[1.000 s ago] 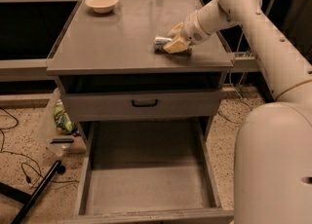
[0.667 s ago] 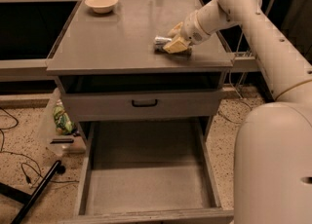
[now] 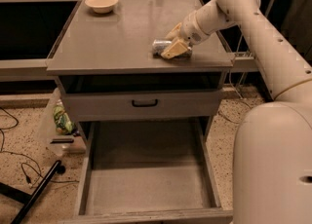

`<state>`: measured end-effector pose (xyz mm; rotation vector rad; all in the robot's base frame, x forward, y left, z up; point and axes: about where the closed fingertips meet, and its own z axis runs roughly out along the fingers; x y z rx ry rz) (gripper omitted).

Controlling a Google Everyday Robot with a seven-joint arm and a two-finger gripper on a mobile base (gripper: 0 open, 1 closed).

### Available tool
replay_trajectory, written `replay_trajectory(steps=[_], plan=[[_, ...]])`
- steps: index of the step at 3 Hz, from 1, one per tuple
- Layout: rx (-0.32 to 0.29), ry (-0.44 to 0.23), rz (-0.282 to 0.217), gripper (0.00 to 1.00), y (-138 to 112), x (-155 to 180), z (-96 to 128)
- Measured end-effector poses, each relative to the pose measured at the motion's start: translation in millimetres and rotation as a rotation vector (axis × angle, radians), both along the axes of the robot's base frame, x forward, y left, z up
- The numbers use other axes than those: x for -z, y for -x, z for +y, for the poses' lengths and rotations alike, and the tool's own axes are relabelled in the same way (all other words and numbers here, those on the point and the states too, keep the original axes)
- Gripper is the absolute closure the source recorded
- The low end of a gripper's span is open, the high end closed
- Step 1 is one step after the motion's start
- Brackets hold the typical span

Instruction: Pick redbull can from middle drawer and place on counter

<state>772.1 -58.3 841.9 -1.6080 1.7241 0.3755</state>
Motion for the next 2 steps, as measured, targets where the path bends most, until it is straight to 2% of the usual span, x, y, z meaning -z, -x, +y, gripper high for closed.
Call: replay_trajectory(steps=[1, 2], plan=[[0.0, 0.0, 0.0, 0.0, 0.0, 0.2, 0.2], [0.0, 0.0, 0.0, 0.0, 0.0, 0.2, 0.2]])
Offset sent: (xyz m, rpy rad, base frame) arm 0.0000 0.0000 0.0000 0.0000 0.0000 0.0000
